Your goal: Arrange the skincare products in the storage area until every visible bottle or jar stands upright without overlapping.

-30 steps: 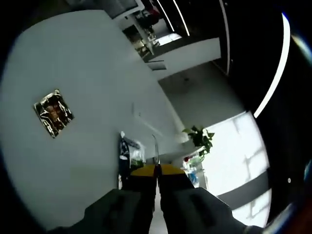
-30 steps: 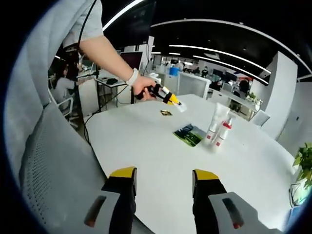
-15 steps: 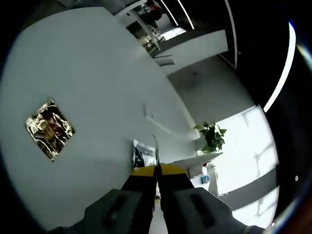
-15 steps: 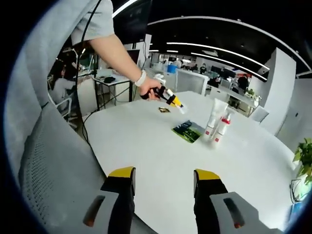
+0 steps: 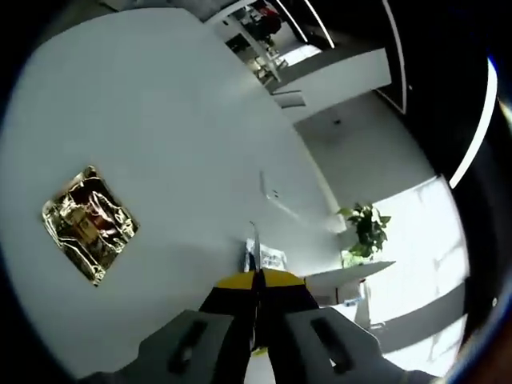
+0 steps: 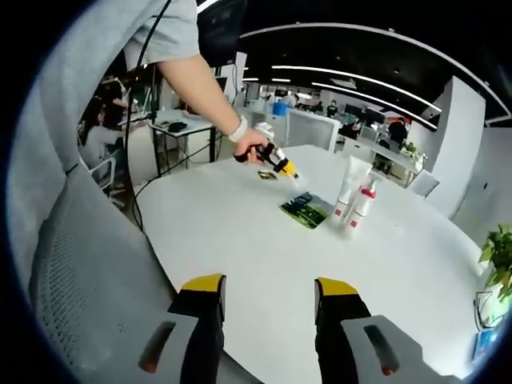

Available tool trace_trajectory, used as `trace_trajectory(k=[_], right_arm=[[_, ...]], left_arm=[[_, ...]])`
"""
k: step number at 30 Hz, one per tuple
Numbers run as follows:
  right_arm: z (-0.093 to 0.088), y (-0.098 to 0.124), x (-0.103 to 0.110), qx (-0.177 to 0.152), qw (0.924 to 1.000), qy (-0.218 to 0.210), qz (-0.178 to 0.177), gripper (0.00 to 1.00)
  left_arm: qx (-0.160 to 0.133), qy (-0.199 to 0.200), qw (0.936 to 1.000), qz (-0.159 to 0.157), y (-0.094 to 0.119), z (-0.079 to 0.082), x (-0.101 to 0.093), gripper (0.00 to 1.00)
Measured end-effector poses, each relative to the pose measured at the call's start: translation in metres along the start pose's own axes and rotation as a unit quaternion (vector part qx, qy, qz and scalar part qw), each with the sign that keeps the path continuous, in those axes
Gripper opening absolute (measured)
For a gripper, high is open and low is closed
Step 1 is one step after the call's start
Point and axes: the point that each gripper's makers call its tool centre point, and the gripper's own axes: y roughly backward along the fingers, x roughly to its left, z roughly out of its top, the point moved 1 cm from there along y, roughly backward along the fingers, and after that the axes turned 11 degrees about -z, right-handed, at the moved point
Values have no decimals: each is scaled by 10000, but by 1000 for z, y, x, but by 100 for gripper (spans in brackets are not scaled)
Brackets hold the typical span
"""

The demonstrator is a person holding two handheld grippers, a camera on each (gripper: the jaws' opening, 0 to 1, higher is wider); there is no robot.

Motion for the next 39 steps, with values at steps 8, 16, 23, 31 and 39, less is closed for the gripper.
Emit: trace_trajectory(k=[8, 16, 23, 31, 39], right_arm=[[0, 0, 2, -1, 10000, 23, 32, 41], [-1, 0, 1, 38, 10000, 11, 5, 40], [-3, -1, 1, 73, 10000, -5, 18, 39], [-5, -2, 4, 142, 9999, -2, 89, 36], [-7, -3, 7, 194, 9997, 5, 172, 35]], left_arm=[[107, -94, 9997, 182, -10, 1, 10, 0], [165, -110, 9995, 254, -9, 2, 16, 0], [279, -129, 9989, 353, -10, -3, 22, 0], [397, -234, 9972, 594, -10, -5, 35, 0], [919, -836, 9870, 1017, -8, -8, 47, 1]])
